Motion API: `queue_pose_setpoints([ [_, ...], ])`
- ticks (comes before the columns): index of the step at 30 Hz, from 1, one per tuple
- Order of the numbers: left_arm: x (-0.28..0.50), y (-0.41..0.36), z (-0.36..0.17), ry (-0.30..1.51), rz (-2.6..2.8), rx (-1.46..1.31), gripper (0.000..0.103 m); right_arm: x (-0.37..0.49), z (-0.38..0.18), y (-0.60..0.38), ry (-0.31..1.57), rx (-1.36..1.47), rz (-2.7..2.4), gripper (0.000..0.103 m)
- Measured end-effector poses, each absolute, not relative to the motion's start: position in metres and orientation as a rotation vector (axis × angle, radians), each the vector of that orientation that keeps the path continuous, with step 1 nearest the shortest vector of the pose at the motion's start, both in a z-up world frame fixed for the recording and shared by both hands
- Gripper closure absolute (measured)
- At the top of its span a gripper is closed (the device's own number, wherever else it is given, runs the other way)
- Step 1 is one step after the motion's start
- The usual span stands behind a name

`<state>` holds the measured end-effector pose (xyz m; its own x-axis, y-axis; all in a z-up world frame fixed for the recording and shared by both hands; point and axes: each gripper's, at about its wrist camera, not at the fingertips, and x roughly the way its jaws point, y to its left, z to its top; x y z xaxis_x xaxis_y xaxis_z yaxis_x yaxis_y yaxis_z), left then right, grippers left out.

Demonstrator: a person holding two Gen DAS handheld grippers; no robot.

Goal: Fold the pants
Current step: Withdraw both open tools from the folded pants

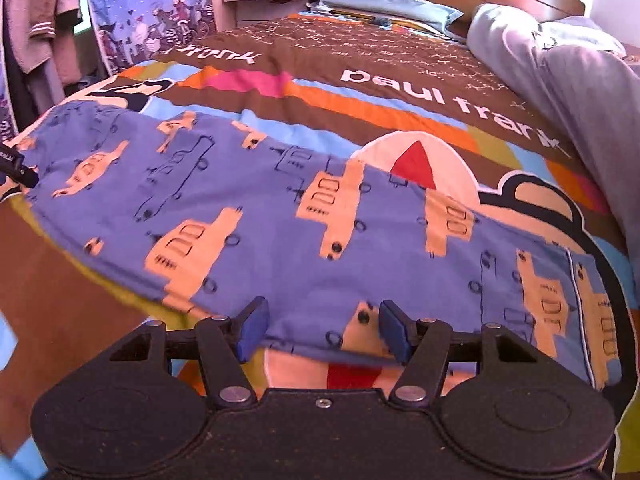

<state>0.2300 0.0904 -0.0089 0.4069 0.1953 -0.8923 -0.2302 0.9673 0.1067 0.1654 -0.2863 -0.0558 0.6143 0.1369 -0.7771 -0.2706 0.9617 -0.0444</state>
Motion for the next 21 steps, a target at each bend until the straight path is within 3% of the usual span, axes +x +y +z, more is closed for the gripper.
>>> queue_pose_setpoints([
  [7,0.281,0.048,0.024,0.957,-0.01,-0.094,0.029,0.159,-0.051,-0.296,0.855,-0.1,0.23,0.025],
  [14,0.377,-0.008,-0.026,1.067,-0.147,0.034,0.029,0.164,-0.053,-0.302,0.877,-0.05,0.264,0.017],
  [17,0.39,-0.019,-0.051,1.114,-0.178,0.136,0.034,0.167,-0.056,-0.301,0.888,-0.048,0.276,0.014],
  [18,0.387,-0.021,-0.051,1.094,-0.199,0.142,0.054,0.167,-0.057,-0.301,0.891,-0.045,0.281,0.013],
  [19,0.385,-0.024,-0.049,1.093,-0.24,0.129,0.086,0.167,-0.057,-0.302,0.892,-0.038,0.286,0.012],
  [21,0.38,-0.035,-0.044,1.092,-0.252,0.134,0.092,0.168,-0.058,-0.303,0.897,-0.021,0.296,0.007],
])
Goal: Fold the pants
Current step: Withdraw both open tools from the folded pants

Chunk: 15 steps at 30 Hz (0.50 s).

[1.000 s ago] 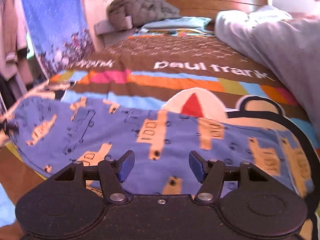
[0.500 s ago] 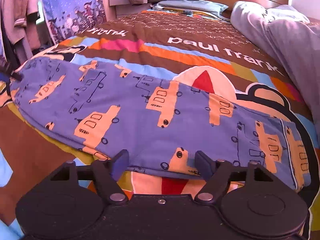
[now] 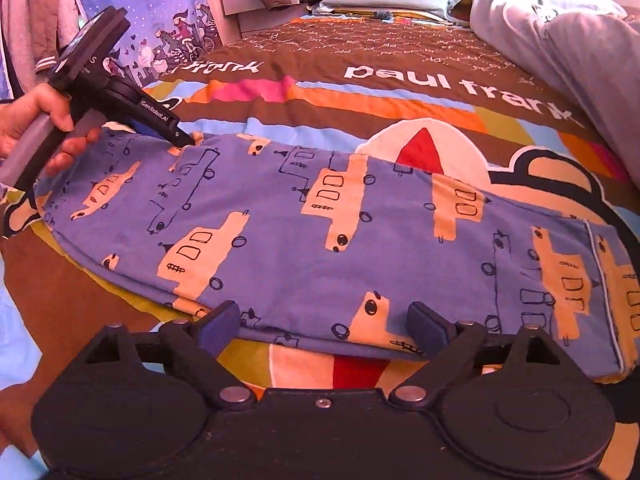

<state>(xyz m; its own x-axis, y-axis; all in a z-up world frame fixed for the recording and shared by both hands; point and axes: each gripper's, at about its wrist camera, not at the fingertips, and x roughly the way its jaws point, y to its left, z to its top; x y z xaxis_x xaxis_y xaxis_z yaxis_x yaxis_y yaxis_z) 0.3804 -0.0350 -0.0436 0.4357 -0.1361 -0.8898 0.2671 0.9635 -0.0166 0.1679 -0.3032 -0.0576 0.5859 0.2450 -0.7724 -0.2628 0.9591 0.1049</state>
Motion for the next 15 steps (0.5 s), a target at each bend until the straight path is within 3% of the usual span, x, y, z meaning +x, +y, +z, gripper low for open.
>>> queue_pose_setpoints([
  [4,0.365,-0.07,-0.043,1.006,-0.216,0.38,0.097,0.168,-0.059,-0.305,0.906,-0.003,0.312,0.004],
  [11,0.378,-0.074,-0.059,0.989,-0.093,0.364,0.095,0.167,-0.058,-0.307,0.903,0.013,0.307,0.004],
  [14,0.376,-0.073,-0.05,0.993,-0.015,0.327,0.069,0.167,-0.058,-0.307,0.903,0.014,0.308,0.004],
  [15,0.37,-0.072,-0.044,0.995,0.017,0.316,0.048,0.166,-0.057,-0.308,0.902,0.017,0.308,0.004],
])
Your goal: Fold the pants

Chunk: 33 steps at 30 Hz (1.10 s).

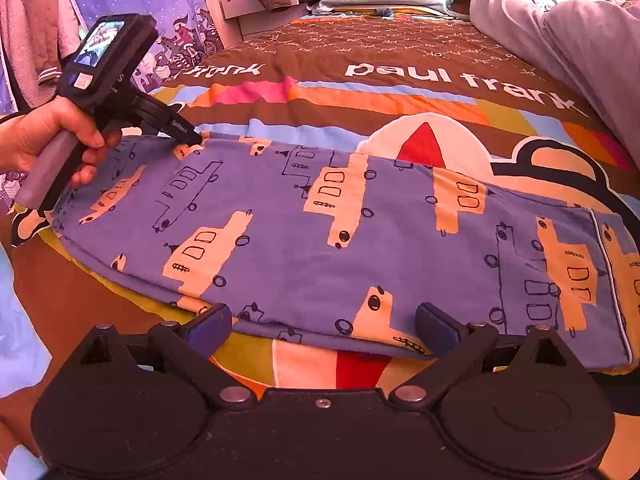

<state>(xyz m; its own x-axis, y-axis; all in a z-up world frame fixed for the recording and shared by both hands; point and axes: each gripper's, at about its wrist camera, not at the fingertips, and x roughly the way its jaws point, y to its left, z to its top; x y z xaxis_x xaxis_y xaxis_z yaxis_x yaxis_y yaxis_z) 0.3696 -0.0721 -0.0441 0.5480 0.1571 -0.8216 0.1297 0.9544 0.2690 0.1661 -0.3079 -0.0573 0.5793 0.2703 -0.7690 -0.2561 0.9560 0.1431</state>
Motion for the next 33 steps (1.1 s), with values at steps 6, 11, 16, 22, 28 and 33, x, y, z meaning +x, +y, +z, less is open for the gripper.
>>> queue_pose_setpoints([
  [6,0.301,-0.079,-0.027,1.006,-0.083,0.28,0.029,0.158,-0.048,-0.331,0.846,0.141,0.295,0.004],
  [11,0.235,-0.082,-0.046,0.954,-0.041,0.38,0.026,0.154,-0.044,-0.368,0.833,0.215,0.153,0.002],
  [16,0.205,-0.061,-0.039,0.99,-0.019,0.351,0.021,0.151,-0.053,-0.41,0.9,0.285,-0.03,0.002],
  [22,0.223,-0.075,-0.011,1.067,0.005,0.309,0.02,0.113,-0.045,-0.46,0.788,0.519,-0.132,0.002],
  [28,0.263,-0.176,0.005,0.943,-0.224,0.27,0.011,0.097,-0.055,-0.507,0.732,0.715,-0.19,0.001],
  [33,0.307,-0.274,0.001,0.947,-0.369,0.214,0.011,0.085,-0.065,-0.529,0.671,0.892,-0.128,0.003],
])
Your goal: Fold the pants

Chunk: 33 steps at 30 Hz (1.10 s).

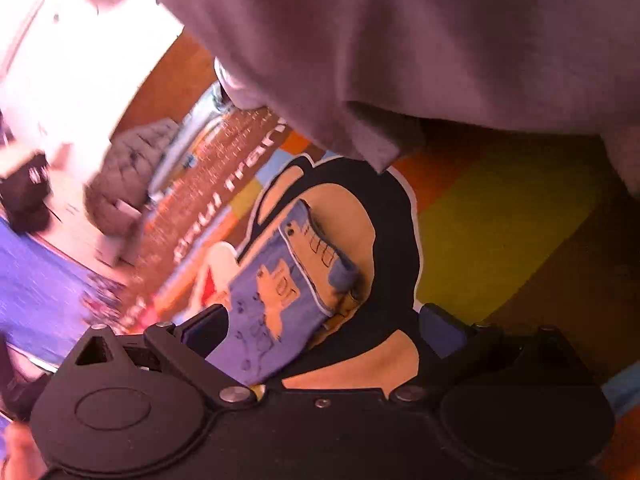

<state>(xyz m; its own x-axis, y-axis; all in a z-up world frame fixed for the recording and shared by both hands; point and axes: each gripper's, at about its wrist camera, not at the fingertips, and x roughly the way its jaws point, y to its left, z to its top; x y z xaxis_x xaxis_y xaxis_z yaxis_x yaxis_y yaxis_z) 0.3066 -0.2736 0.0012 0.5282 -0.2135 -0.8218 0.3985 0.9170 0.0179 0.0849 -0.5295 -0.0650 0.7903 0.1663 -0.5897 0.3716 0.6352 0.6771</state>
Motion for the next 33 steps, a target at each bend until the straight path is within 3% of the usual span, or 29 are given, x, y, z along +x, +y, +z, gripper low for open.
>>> queue_pose_setpoints([
  [2,0.322,-0.307,-0.002,0.969,-0.424,0.191,0.012,0.083,-0.067,-0.535,0.661,0.92,-0.114,0.011],
  [4,0.331,-0.334,-0.005,1.008,-0.48,0.17,0.017,0.087,-0.069,-0.534,0.673,0.924,-0.1,0.03],
  [7,0.337,-0.364,-0.015,1.08,-0.56,0.143,0.023,0.094,-0.07,-0.531,0.711,0.895,-0.082,0.043],
  [9,0.338,-0.379,-0.025,1.126,-0.585,0.155,0.028,0.097,-0.07,-0.528,0.723,0.877,-0.078,0.044],
  [13,0.34,-0.396,-0.043,1.237,-0.641,0.127,0.057,0.1,-0.071,-0.527,0.729,0.893,-0.062,0.044],
  [15,0.34,-0.398,-0.042,1.237,-0.659,0.077,0.062,0.103,-0.073,-0.526,0.722,0.923,-0.06,0.044],
  [17,0.339,-0.403,-0.037,1.238,-0.683,0.055,0.062,0.104,-0.078,-0.53,0.709,0.962,-0.072,0.048],
  [20,0.341,-0.413,-0.03,1.276,-0.676,0.075,0.061,0.109,-0.081,-0.529,0.709,0.975,-0.119,0.062],
  [22,0.342,-0.418,-0.029,1.313,-0.67,0.082,0.049,0.111,-0.082,-0.527,0.711,0.969,-0.155,0.075],
  [24,0.341,-0.421,-0.028,1.324,-0.658,0.098,0.046,0.111,-0.084,-0.526,0.703,0.968,-0.201,0.085],
  [28,0.338,-0.423,-0.021,1.327,-0.643,0.115,0.04,0.112,-0.071,-0.509,0.669,0.81,-0.245,0.091],
  [33,0.341,-0.426,-0.004,1.331,-0.623,0.147,0.038,0.125,-0.039,-0.443,0.618,0.334,-0.223,0.092],
])
